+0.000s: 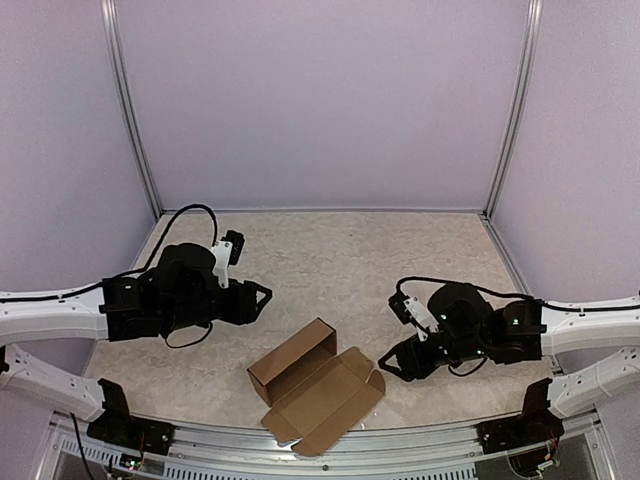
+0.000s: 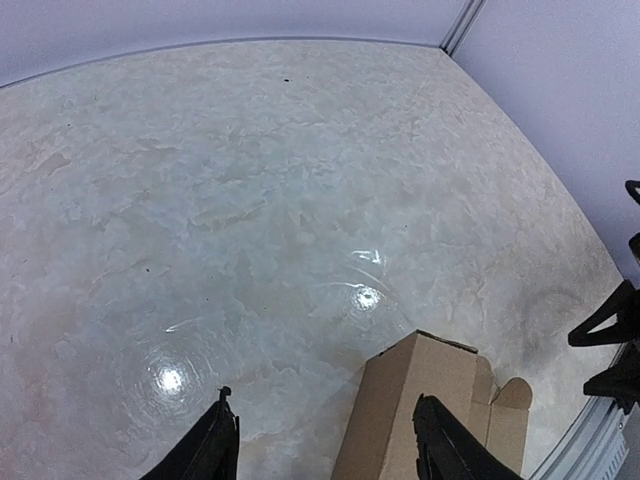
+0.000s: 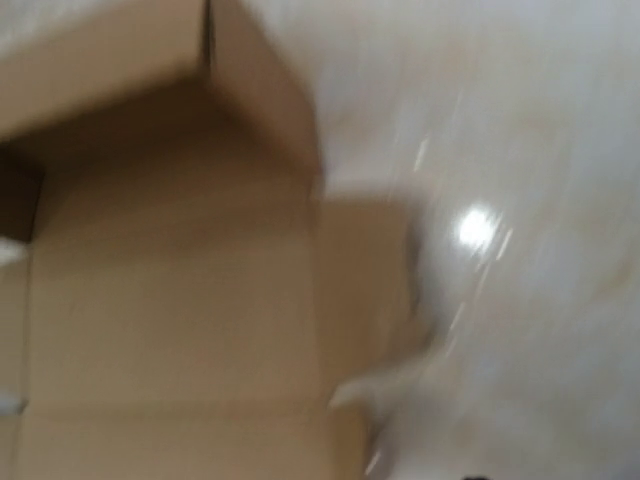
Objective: Fold the paper box
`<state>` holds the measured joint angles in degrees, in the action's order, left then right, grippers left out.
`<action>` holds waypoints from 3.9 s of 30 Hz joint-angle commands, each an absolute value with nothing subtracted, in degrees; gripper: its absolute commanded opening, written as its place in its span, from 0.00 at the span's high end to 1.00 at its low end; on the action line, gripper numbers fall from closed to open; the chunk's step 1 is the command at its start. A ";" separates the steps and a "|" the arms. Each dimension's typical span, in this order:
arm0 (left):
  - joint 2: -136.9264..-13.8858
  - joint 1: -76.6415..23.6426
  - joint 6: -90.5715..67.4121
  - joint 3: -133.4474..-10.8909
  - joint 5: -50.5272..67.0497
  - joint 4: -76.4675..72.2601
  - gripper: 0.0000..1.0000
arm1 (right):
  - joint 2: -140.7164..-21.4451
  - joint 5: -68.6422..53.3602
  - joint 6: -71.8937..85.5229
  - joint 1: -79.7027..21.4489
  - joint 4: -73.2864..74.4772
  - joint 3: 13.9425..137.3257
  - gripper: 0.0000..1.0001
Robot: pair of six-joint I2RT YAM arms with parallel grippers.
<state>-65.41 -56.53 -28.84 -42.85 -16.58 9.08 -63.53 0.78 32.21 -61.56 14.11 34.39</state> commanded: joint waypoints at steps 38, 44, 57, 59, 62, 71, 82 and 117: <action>-58.27 -56.49 -29.53 -37.69 -13.49 9.44 0.43 | -88.54 -8.65 83.49 -65.36 -39.76 12.48 0.41; -59.03 -56.56 -29.86 -38.54 -13.60 9.84 0.43 | -92.20 -8.10 79.51 -65.34 -40.59 15.54 0.45; -59.94 -56.59 -29.71 -41.07 -14.84 12.70 0.43 | -86.76 -4.90 70.62 -64.44 -34.54 19.98 0.90; -59.86 -56.60 -29.71 -41.34 -15.10 13.10 0.43 | -85.12 -4.38 68.95 -64.24 -32.92 20.94 0.98; -59.53 -56.60 -29.71 -41.64 -15.49 13.88 0.43 | -82.49 -4.29 66.48 -63.84 -31.48 22.05 1.00; -56.41 -56.60 -29.45 -41.96 -17.88 16.70 0.43 | -71.46 -5.26 57.32 -62.52 -17.17 27.18 1.00; -51.66 -56.60 -26.60 -44.08 -18.51 18.57 0.43 | -63.00 -6.91 33.14 -62.41 21.34 50.18 1.00; -43.40 -58.09 -25.88 -41.60 -18.43 19.31 0.43 | -86.79 19.73 -20.24 -65.24 84.48 103.17 1.00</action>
<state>-44.91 -57.71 -26.44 -42.57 -17.21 18.11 -84.97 14.24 -14.20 -64.77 76.47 100.29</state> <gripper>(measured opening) 0.570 0.004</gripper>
